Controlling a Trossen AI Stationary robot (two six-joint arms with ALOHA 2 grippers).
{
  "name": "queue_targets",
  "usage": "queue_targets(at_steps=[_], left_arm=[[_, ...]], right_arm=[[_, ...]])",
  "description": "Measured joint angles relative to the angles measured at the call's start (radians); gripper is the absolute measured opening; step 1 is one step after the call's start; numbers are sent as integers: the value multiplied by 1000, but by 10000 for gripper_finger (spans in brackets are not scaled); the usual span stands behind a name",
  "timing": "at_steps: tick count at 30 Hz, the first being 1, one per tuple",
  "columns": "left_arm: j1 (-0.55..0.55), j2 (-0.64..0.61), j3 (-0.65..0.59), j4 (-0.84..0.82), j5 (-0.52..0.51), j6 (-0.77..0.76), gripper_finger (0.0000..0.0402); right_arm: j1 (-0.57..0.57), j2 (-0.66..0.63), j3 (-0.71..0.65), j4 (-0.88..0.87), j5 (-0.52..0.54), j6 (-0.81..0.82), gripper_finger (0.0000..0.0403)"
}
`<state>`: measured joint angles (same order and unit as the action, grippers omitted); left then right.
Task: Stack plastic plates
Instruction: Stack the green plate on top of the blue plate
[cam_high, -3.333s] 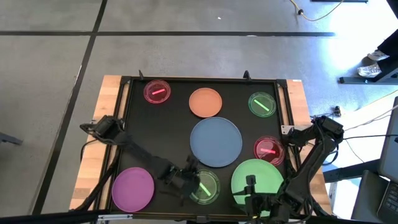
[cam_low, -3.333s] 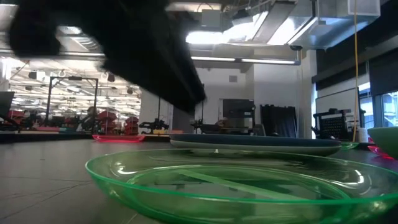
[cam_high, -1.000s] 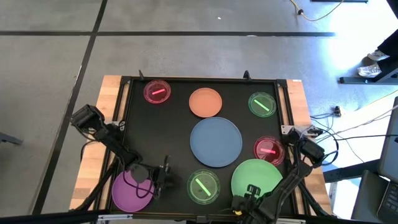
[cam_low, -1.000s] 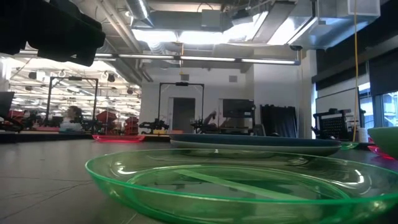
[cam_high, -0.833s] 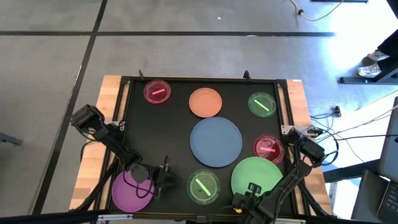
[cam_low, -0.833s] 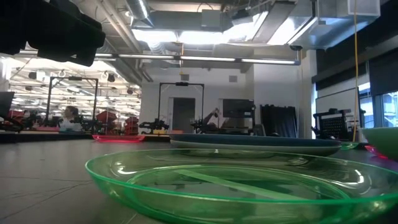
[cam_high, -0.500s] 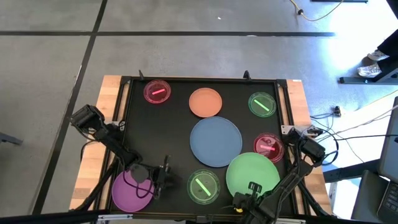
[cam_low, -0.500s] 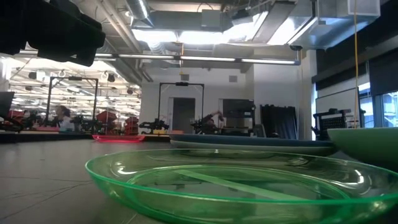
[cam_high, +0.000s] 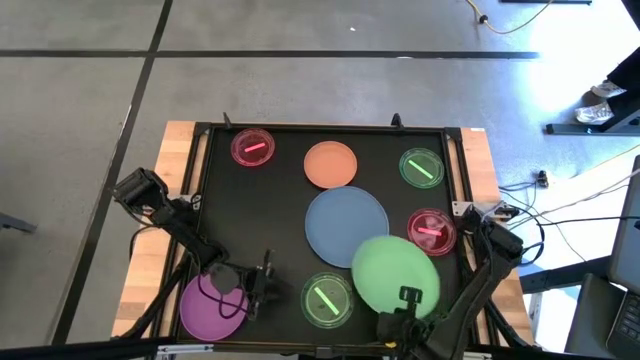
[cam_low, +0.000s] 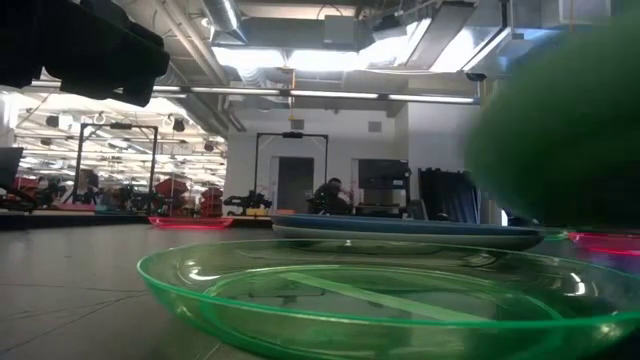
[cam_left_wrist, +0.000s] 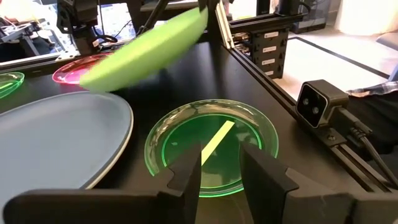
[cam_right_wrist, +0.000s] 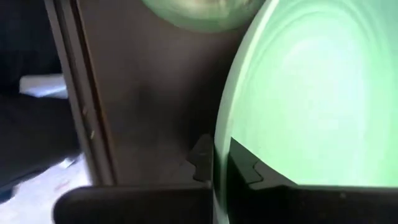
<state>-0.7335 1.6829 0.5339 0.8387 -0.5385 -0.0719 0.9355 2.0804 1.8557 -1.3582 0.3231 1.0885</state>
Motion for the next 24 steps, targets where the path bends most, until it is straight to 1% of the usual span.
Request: queue_targets(at_steps=[3, 8, 14, 24], left_arm=[[0, 0, 0, 0, 0, 0, 102], [0, 0, 0, 0, 1, 0, 102], [0, 0, 0, 0, 1, 0, 102], [-1, 0, 0, 0, 1, -3, 102]], right_arm=[[-12, 0, 22, 3, 76, -98, 4], [-49, 0, 23, -4, 138, -241, 4], [-128, 0, 14, -5, 197, -397, 4], [-263, -2, 14, -5, 208, -593, 5]])
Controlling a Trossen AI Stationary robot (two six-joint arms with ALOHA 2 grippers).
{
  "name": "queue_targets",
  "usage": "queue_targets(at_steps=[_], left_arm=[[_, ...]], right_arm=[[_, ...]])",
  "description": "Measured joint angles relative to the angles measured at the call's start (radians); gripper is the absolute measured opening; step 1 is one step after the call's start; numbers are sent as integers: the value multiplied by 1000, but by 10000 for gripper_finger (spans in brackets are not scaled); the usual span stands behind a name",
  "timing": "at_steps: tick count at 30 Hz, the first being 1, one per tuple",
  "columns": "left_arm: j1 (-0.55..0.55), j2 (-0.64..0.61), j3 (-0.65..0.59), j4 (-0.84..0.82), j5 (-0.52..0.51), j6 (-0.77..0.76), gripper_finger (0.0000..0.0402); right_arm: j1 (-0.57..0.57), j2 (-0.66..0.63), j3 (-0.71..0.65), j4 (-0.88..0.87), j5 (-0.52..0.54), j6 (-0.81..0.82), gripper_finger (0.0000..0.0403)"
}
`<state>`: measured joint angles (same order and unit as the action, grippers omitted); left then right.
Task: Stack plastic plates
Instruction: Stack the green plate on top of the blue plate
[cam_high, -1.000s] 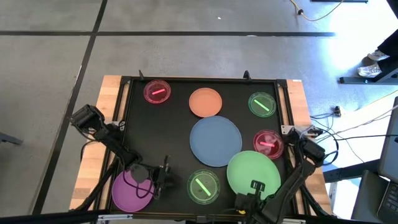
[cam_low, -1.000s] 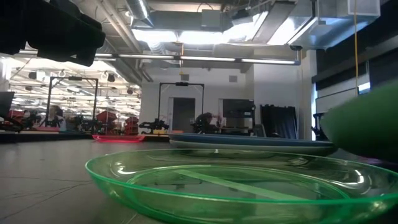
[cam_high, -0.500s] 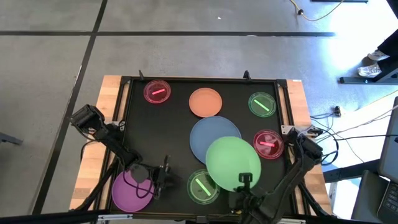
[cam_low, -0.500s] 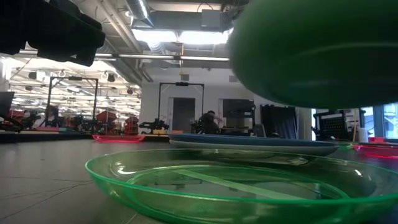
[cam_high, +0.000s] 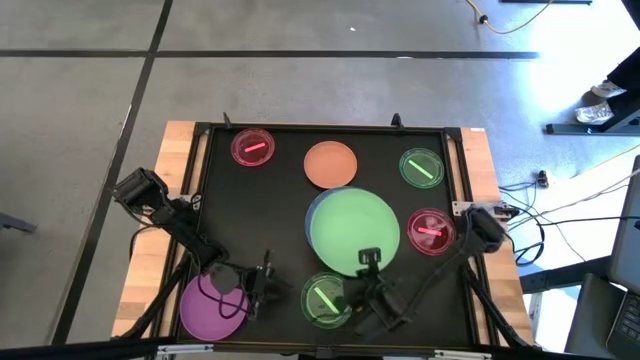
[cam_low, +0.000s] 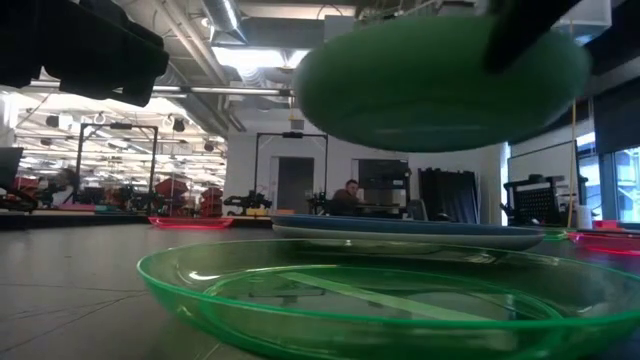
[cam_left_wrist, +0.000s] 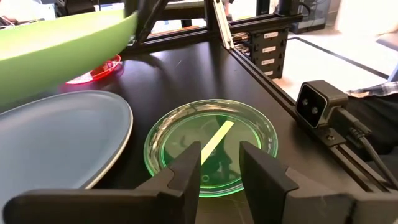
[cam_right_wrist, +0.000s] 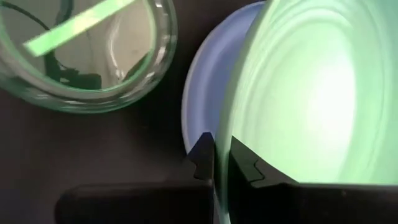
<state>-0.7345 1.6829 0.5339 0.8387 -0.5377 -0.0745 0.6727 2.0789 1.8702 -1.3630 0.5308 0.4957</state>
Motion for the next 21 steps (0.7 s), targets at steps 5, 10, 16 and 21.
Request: queue_targets(at_steps=[5, 10, 16, 21], left_arm=[[-8, 0, 0, 0, 6, -2, 102], [-13, 0, 0, 0, 6, -2, 102], [-13, 0, 0, 0, 5, -4, 102], [-13, 0, 0, 0, 5, -5, 102]], right_arm=[[-50, 0, 0, 6, 1, -37, 5], [-73, 0, 0, 8, 5, -70, 5], [-78, 0, 0, 8, 27, -85, 5], [-78, 0, 0, 4, 55, -116, 5]])
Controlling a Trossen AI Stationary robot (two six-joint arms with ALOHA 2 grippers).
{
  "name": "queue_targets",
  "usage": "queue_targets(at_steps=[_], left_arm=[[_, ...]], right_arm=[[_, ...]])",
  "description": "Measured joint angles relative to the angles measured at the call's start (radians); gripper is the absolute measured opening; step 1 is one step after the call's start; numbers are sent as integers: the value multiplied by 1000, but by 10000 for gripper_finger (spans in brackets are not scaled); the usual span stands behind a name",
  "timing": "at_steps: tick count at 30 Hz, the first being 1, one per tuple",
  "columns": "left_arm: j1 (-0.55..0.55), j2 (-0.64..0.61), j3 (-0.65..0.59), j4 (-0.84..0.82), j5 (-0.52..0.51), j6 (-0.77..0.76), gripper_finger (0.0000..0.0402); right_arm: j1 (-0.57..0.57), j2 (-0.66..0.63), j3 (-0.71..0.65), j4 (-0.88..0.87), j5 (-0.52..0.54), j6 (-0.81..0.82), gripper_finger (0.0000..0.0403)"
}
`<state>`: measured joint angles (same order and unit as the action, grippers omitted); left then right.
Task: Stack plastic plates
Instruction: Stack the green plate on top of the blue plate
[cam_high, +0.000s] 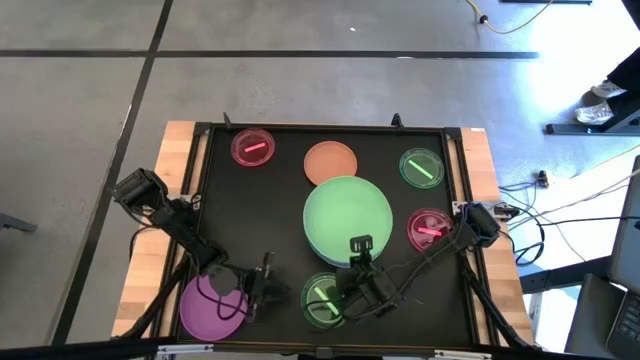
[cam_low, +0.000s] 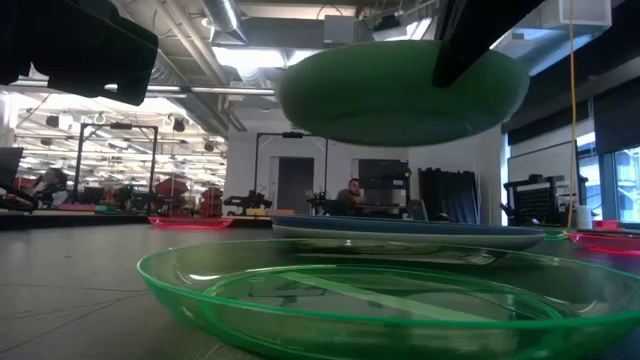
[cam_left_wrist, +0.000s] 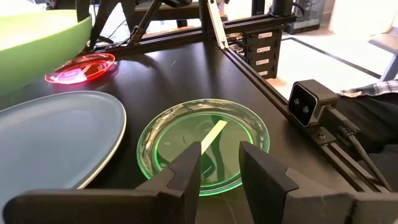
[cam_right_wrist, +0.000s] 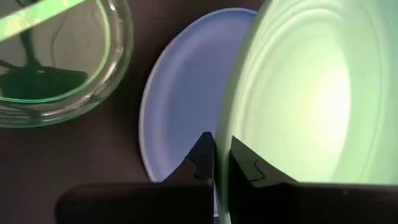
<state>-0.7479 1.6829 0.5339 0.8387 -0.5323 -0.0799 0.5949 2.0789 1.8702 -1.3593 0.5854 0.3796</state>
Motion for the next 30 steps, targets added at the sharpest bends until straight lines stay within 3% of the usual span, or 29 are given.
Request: queue_targets(at_steps=[4, 15, 20, 25, 30], left_arm=[[0, 0, 0, 0, 0, -14, 102], [-25, 0, 0, -1, 2, -19, 102], [-33, 0, 0, -1, 3, -18, 102], [-27, 0, 0, -1, 0, -18, 102], [-11, 0, 0, -1, -2, -17, 102]], right_arm=[[-13, 0, 0, -34, 47, -21, 5], [-75, -24, -22, -85, 46, -37, 5], [-72, -190, -230, 14, 59, 6, 5], [-72, -382, -512, 321, -3, 8, 5], [-72, -465, -727, 571, -33, -18, 5]])
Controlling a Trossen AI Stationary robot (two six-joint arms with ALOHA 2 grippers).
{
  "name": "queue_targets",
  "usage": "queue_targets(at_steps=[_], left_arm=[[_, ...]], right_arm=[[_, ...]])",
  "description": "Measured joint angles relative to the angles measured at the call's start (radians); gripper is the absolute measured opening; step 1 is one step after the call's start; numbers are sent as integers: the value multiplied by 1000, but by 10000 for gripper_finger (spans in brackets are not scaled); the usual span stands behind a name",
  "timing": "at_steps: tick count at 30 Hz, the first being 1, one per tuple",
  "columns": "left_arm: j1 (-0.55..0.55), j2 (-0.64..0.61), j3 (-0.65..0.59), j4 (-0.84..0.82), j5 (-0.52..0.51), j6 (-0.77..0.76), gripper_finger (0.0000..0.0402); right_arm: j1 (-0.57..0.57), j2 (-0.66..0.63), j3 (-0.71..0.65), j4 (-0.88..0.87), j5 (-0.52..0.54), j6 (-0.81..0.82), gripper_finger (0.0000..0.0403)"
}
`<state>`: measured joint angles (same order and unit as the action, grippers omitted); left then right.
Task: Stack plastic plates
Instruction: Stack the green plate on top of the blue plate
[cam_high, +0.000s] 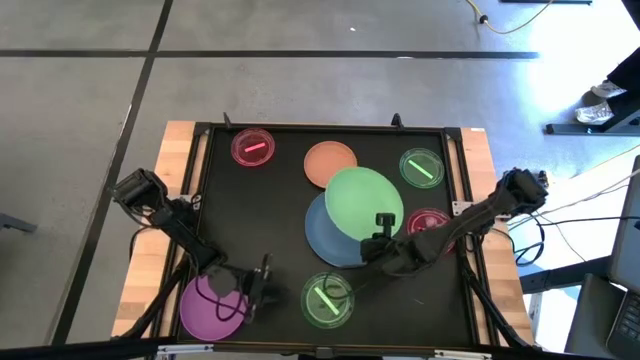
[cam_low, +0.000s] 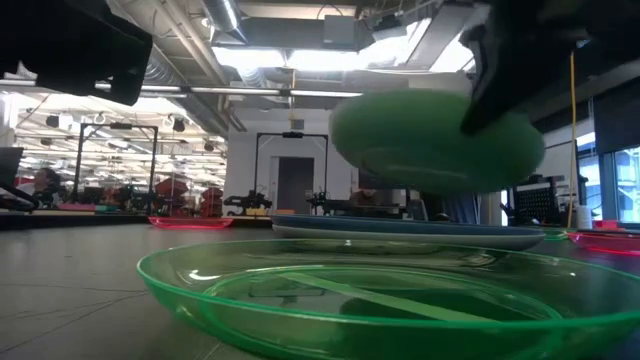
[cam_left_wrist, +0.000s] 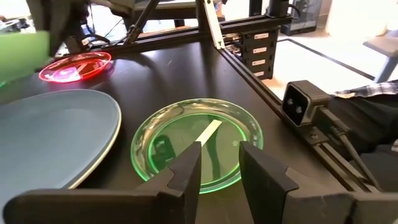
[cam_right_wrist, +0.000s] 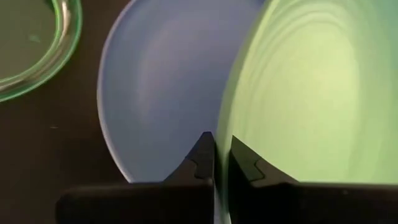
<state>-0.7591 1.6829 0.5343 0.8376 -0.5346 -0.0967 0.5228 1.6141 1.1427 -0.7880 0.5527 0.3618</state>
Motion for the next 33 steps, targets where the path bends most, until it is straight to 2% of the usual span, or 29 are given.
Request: queue_targets(at_steps=[6, 13, 15, 29, 33], left_arm=[[14, 0, 0, 0, 0, -1, 102], [14, 0, 0, 0, 2, -1, 102], [14, 0, 0, 0, 1, -1, 102], [14, 0, 0, 0, 1, -2, 102], [14, 0, 0, 0, 1, -2, 102]], right_arm=[[0, 7, -136, 237, -56, -35, 5], [0, 7, -197, 448, -120, -108, 5], [0, 7, -203, 469, -148, -108, 5], [-15, 7, -221, 511, -148, -74, 5], [-15, 7, -221, 510, -156, -54, 24]])
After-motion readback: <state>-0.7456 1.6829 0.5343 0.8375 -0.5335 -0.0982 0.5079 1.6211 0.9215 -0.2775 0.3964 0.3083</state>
